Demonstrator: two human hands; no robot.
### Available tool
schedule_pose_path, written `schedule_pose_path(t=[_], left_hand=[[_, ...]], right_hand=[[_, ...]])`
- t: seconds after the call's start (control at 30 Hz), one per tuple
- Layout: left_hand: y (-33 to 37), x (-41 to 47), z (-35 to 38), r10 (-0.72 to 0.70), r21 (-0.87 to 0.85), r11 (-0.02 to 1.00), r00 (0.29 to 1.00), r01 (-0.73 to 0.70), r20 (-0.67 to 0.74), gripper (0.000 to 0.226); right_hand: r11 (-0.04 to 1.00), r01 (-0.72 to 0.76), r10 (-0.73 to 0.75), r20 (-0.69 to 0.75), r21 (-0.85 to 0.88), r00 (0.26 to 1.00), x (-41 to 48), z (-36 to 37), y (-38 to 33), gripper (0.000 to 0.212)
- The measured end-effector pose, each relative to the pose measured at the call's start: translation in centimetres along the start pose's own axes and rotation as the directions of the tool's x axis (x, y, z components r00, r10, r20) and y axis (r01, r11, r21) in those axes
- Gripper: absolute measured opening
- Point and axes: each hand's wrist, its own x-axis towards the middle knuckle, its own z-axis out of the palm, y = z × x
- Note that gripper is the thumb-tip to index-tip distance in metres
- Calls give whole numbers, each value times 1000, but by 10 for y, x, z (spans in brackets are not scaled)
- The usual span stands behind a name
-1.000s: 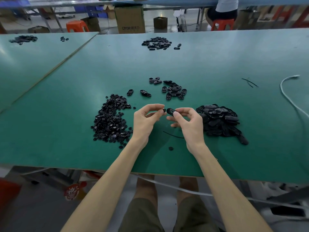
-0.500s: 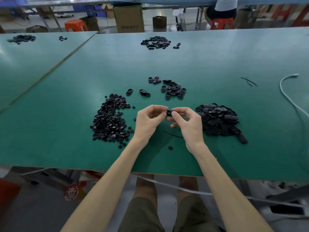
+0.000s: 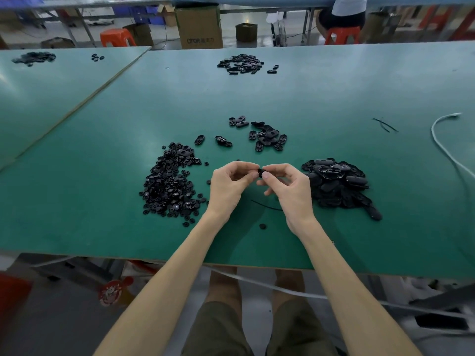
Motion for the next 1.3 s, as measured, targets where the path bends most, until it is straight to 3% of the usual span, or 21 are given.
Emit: schedule_pose_path(t=[1.3], left_hand=[[1, 0, 0, 28, 69, 997, 999, -30, 37, 11]], right_hand=[[1000, -7, 7, 19, -19, 1000, 0, -1, -1, 8]])
